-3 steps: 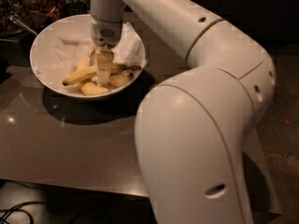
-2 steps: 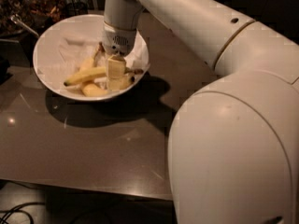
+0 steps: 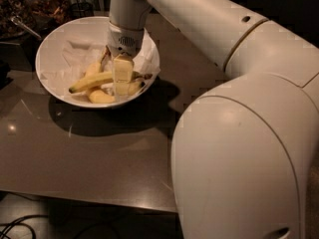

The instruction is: Pick banana from white bowl

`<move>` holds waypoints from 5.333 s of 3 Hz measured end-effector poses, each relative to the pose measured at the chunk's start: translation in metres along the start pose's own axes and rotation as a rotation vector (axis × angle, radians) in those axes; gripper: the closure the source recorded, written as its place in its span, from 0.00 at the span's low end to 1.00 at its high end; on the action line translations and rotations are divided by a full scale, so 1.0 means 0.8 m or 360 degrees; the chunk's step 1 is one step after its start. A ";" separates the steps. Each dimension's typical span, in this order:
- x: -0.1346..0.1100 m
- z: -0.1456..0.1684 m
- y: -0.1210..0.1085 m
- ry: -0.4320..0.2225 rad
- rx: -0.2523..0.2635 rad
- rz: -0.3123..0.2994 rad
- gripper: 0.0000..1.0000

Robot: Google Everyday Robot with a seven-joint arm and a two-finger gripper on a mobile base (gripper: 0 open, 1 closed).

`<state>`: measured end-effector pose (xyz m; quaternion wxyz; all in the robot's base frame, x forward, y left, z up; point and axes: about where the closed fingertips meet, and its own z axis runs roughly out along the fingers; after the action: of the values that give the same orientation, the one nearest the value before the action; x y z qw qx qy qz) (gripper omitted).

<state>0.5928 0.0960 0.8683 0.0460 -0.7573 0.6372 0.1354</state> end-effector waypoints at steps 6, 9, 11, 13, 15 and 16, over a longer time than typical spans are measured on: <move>-0.064 -0.025 -0.035 0.0053 0.0124 -0.0055 0.49; -0.035 0.010 -0.048 0.0043 0.0023 0.0016 0.51; -0.042 0.013 -0.058 0.0028 0.0069 0.0016 0.92; -0.059 -0.018 -0.032 0.0107 0.0154 0.0013 1.00; -0.075 -0.045 0.003 0.0111 0.0185 -0.0061 1.00; -0.075 -0.060 0.047 0.0043 0.0223 -0.0123 1.00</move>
Offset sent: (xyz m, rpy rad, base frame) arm -0.0184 0.0247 0.0676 -0.1044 -0.1232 0.0451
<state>0.5542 0.1349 0.9340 0.0955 -0.7781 0.6159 0.0783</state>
